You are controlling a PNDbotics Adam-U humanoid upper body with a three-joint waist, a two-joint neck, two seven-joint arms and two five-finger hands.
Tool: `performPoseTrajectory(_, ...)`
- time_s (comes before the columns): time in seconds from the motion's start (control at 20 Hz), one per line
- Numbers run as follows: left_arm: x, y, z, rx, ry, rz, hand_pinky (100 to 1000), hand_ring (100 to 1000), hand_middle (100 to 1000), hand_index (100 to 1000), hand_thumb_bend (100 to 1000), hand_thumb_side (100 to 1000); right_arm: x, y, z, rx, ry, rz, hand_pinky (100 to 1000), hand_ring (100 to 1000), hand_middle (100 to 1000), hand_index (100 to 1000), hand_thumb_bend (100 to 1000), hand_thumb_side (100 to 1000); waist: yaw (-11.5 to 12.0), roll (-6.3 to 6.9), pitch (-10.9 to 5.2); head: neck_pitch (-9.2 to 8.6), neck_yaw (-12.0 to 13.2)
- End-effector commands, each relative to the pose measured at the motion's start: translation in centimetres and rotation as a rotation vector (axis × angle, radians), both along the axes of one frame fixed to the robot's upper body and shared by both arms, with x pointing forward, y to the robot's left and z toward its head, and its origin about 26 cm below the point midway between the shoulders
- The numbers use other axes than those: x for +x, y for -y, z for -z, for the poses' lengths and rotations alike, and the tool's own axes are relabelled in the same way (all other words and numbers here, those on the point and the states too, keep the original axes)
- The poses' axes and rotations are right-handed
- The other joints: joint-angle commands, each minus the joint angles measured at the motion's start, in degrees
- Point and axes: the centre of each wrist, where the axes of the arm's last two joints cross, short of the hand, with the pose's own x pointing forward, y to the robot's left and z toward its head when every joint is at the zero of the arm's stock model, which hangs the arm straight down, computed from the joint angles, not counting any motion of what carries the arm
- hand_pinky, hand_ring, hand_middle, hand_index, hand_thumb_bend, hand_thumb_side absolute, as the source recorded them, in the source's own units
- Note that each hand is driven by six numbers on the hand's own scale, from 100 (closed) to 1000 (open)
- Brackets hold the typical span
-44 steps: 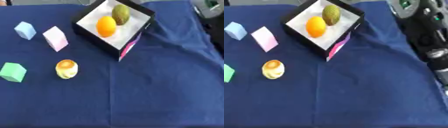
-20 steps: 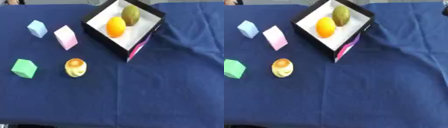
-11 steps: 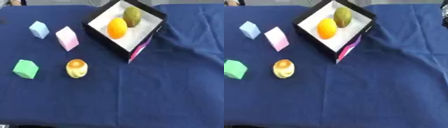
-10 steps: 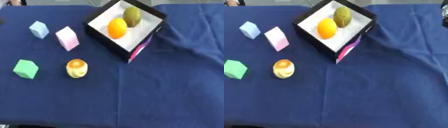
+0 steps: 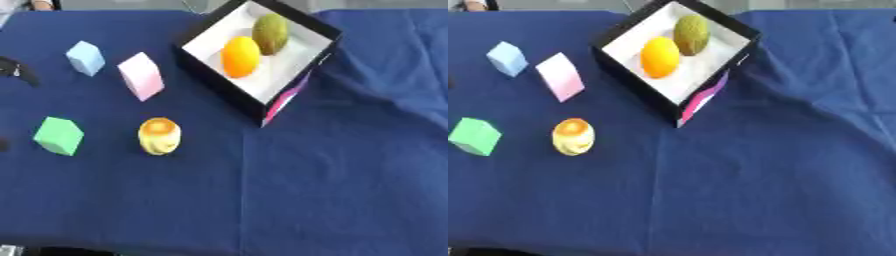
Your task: Pick up objects on the table and place them in the box.
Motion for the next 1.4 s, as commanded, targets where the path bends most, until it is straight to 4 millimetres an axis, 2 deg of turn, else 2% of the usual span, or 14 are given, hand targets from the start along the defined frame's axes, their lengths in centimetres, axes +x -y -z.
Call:
performPoseTrajectory(0.05, 0.0, -0.1, -0.9, 0.006, -0.001, 0.028, 955, 929, 833, 877, 762, 299, 0.0, 0.1, -0.7, -0.012, 0.014, -0.002, 772, 771, 694, 800, 277, 422, -0.03, 0.55, -1.46, -0.39, 0.26)
performPoseTrajectory(0.25, 0.1, 0.4, -0.6, 0.047, -0.025, 0.06, 961, 940, 840, 875, 808, 251, 0.1, 0.1, -0.6, -0.008, 0.009, 0.0, 770, 767, 689, 798, 277, 427, -0.09, 0.61, -1.41, -0.32, 0.51)
performPoseTrajectory(0.4, 0.3, 0.6, -0.2, 0.092, -0.028, 0.054, 958, 951, 850, 888, 883, 131, 0.1, 0.1, -0.5, -0.006, 0.005, 0.0, 770, 765, 687, 798, 279, 433, -0.14, 0.63, -1.37, -0.22, 0.7)
performPoseTrajectory(0.85, 1.8, 1.4, 2.2, 0.106, 0.041, 0.041, 952, 949, 854, 890, 878, 100, 0.3, 0.0, -0.1, 0.001, -0.009, -0.003, 769, 760, 681, 793, 283, 443, -0.3, 0.54, -1.24, -0.16, 1.11)
performPoseTrajectory(1.0, 2.3, 1.7, 3.0, 0.102, 0.051, 0.035, 944, 944, 850, 891, 855, 100, 0.3, 0.0, 0.1, 0.004, -0.014, -0.004, 769, 759, 680, 793, 283, 446, -0.35, 0.52, -1.18, -0.15, 1.26)
performPoseTrajectory(1.2, 2.8, 2.0, 3.7, 0.09, 0.053, 0.036, 910, 916, 820, 876, 792, 100, 0.4, 0.0, 0.3, 0.007, -0.023, -0.003, 768, 758, 678, 792, 286, 448, -0.42, 0.51, -1.04, -0.14, 1.47)
performPoseTrajectory(1.25, 2.8, 2.0, 3.8, 0.083, 0.054, 0.036, 875, 882, 790, 853, 741, 100, 0.4, 0.0, 0.3, 0.008, -0.025, -0.003, 768, 757, 678, 792, 287, 449, -0.43, 0.53, -1.02, -0.11, 1.54)
performPoseTrajectory(1.3, 2.9, 2.1, 3.8, 0.075, 0.056, 0.035, 875, 882, 790, 853, 741, 100, 0.4, 0.0, 0.4, 0.009, -0.026, -0.003, 768, 757, 678, 792, 287, 449, -0.43, 0.54, -1.01, -0.12, 1.57)
performPoseTrajectory(1.4, 2.9, 2.2, 3.7, 0.054, 0.066, 0.035, 764, 769, 674, 769, 625, 100, 0.4, 0.0, 0.4, 0.009, -0.026, -0.003, 768, 757, 678, 792, 286, 450, -0.38, 0.56, -1.03, -0.03, 1.58)
